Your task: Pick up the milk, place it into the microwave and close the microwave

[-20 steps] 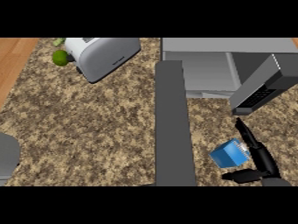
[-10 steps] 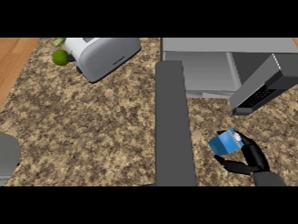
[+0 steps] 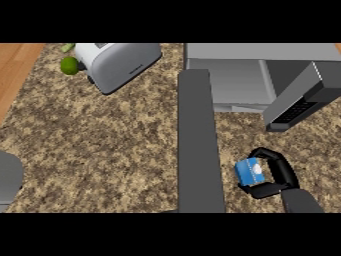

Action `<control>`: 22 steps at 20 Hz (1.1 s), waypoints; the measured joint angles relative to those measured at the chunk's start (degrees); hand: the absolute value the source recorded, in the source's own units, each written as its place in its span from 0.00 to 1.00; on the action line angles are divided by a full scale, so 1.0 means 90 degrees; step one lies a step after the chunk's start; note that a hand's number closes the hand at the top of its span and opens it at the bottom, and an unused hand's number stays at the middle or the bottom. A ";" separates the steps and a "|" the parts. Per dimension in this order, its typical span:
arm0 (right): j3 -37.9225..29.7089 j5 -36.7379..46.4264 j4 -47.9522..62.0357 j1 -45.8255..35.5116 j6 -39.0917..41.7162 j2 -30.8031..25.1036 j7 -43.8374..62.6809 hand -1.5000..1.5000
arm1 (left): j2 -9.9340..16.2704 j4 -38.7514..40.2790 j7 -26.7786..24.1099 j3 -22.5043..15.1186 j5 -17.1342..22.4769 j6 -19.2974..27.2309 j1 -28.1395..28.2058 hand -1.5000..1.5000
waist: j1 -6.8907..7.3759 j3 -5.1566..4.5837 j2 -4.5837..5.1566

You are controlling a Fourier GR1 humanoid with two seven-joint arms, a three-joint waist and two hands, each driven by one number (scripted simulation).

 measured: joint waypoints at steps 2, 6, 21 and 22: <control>-0.0175 -0.0158 0.0096 -0.0016 -0.0114 0.0104 -0.0020 1.00 | 0.0018 -0.0014 0.0036 0.0020 0.0023 0.0012 -0.0016 0.00 | 0.0004 0.0003 0.0005; -0.0568 -0.0481 0.0194 -0.0025 -0.0455 0.0309 -0.0091 1.00 | -0.0071 -0.0026 0.0020 0.0040 0.0073 -0.0208 0.0146 0.00 | 0.0022 -0.0001 0.0007; -0.0826 -0.0606 0.0346 -0.1345 -0.1327 0.0488 0.0160 1.00 | 0.0026 0.0153 0.0288 0.0282 0.0202 -0.0241 -0.0161 0.00 | 0.0009 0.0006 0.0012; -0.0854 -0.0613 0.0413 -0.1448 -0.1351 0.0429 0.0170 1.00 | -0.0031 0.0179 0.0278 0.0273 0.0146 -0.0299 -0.0180 0.00 | 0.0019 0.0006 0.0015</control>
